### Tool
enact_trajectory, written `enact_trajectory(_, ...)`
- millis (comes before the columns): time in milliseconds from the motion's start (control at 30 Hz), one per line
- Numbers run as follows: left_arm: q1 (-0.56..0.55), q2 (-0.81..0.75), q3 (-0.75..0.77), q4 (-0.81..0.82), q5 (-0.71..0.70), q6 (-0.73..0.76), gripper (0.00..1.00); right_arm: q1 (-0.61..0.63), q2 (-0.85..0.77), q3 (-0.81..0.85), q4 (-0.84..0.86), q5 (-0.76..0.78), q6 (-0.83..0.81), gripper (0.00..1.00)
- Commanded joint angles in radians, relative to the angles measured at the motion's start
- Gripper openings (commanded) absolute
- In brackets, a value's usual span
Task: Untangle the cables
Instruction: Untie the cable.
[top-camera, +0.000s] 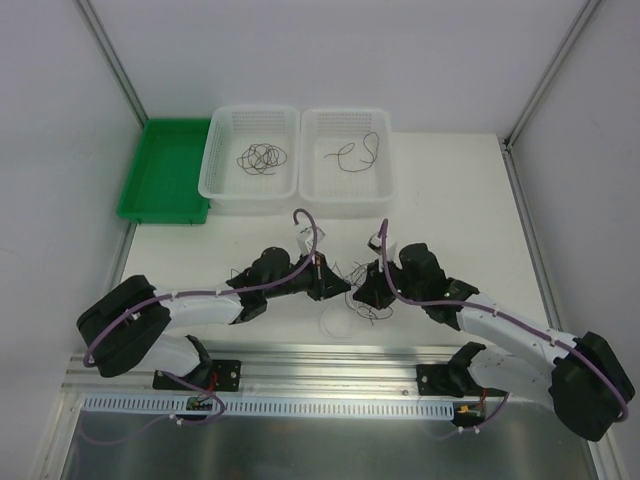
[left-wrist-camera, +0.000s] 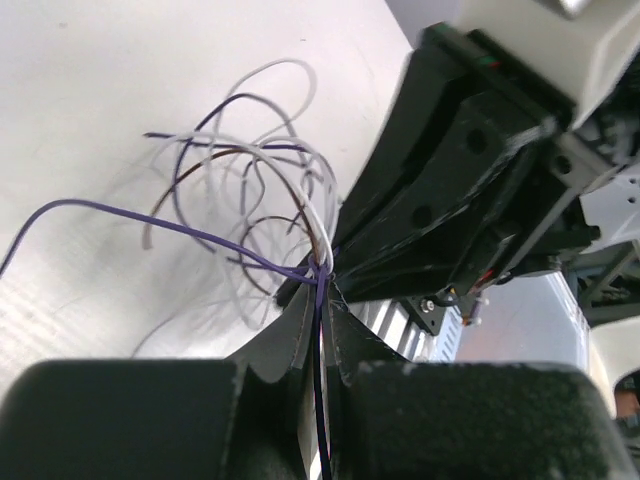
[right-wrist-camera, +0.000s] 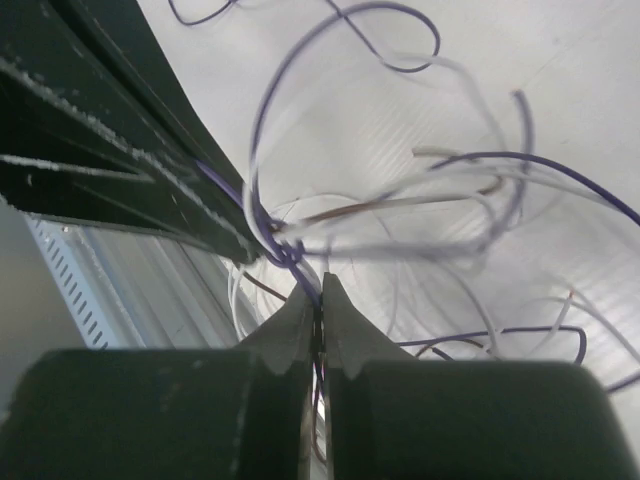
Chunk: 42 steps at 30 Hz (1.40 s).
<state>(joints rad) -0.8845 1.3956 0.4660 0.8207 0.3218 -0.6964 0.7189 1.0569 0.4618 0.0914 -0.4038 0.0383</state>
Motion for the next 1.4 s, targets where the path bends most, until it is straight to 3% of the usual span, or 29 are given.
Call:
enact_trajectory(0,0.042,-0.134,-0.026,-0.122,-0.102,0.049,0.00,-0.007,-0.115,0.052,-0.120,0.202,-0.056,0.01)
enact_trajectory(233,0.162,-0.384,-0.066,-0.534,-0.417,0.074,0.00,-0.130,-0.345,0.181,-0.530,0.468,-0.066,0.01)
enact_trajectory(367,0.165,-0.495,-0.067,-0.610,-0.463,0.109,0.00,-0.165,-0.385,0.244,-0.599,0.453,-0.060,0.01)
enact_trajectory(400,0.165,-0.526,-0.066,-0.624,-0.478,0.110,0.00,-0.167,-0.385,0.253,-0.593,0.354,-0.069,0.01)
enact_trajectory(467,0.167,-0.544,-0.047,-0.710,-0.558,0.110,0.00,-0.164,-0.394,0.259,-0.573,0.298,-0.045,0.01)
enact_trajectory(567,0.174,-0.558,-0.003,-0.897,-0.720,0.072,0.00,-0.168,-0.410,0.285,-0.608,0.393,-0.014,0.01)
enact_trajectory(700,0.235,-0.596,0.006,-1.029,-0.828,0.035,0.00,-0.165,-0.442,0.348,-0.659,0.502,-0.003,0.01)
enact_trajectory(867,0.335,-0.641,0.016,-1.083,-0.814,0.063,0.00,-0.167,-0.485,0.422,-0.653,0.540,0.044,0.01)
enact_trajectory(1000,0.364,-0.618,0.010,-1.098,-0.785,0.063,0.00,-0.168,-0.561,0.384,-0.508,0.536,0.087,0.01)
enact_trajectory(1067,0.364,-0.603,0.006,-1.086,-0.719,0.061,0.00,-0.168,-0.548,0.388,-0.466,0.455,0.080,0.01)
enact_trajectory(1100,0.364,-0.581,0.006,-1.080,-0.699,0.066,0.00,-0.167,-0.513,0.406,-0.487,0.342,0.075,0.02)
enact_trajectory(1200,0.363,-0.569,0.017,-1.048,-0.615,0.106,0.00,-0.164,-0.393,0.431,-0.515,0.257,0.077,0.03)
enact_trajectory(1267,0.363,-0.583,0.017,-0.996,-0.507,0.149,0.11,-0.164,-0.321,0.431,-0.535,0.225,0.054,0.04)
enact_trajectory(1333,0.364,-0.610,0.016,-0.961,-0.417,0.184,0.42,-0.161,-0.272,0.426,-0.550,0.163,0.046,0.04)
enact_trajectory(1367,0.364,-0.621,0.016,-0.918,-0.329,0.192,0.52,-0.153,-0.250,0.417,-0.541,0.152,0.052,0.04)
